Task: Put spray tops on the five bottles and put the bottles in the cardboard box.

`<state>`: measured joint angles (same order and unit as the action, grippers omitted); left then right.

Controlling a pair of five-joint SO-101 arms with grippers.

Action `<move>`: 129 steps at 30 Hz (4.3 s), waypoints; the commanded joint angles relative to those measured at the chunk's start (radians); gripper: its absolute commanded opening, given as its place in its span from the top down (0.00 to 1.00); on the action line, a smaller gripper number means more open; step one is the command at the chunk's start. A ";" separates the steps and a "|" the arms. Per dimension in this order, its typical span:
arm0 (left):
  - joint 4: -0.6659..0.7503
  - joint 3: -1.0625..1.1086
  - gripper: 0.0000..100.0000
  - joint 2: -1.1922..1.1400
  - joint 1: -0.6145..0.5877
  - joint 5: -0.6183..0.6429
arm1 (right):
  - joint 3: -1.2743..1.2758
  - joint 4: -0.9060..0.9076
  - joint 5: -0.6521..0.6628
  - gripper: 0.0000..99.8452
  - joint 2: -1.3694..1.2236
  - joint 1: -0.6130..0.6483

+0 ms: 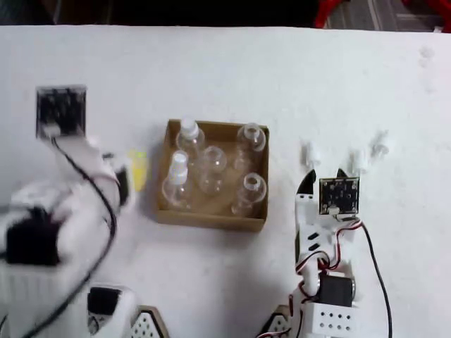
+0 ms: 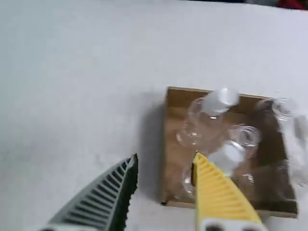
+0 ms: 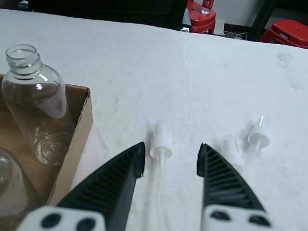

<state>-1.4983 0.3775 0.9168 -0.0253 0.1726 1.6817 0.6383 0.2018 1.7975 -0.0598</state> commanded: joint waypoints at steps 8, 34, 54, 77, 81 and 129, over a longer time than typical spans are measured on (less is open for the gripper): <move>0.075 0.000 0.82 -0.314 -0.409 -0.074 | 0.009 0.001 0.012 0.84 0.005 0.008; 0.775 0.562 0.82 -0.512 -0.321 -0.081 | 0.008 -0.004 0.012 0.84 0.007 0.016; 0.692 0.525 0.82 -0.516 -0.291 -0.075 | -0.391 0.001 0.163 0.84 -0.127 -0.077; 0.690 0.525 0.82 -0.519 -0.271 -0.081 | -1.732 0.582 0.166 0.84 -1.888 -0.031; 0.692 0.525 0.82 -0.519 -0.269 -0.083 | -1.878 0.661 0.172 0.84 -2.066 0.013; 0.692 0.525 0.82 -0.519 -0.269 -0.083 | -2.291 1.030 0.164 0.98 -1.896 -0.030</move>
<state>-0.8002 0.9436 0.3951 -0.3046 0.1051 -0.5815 1.6310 0.3644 -0.2140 -0.0859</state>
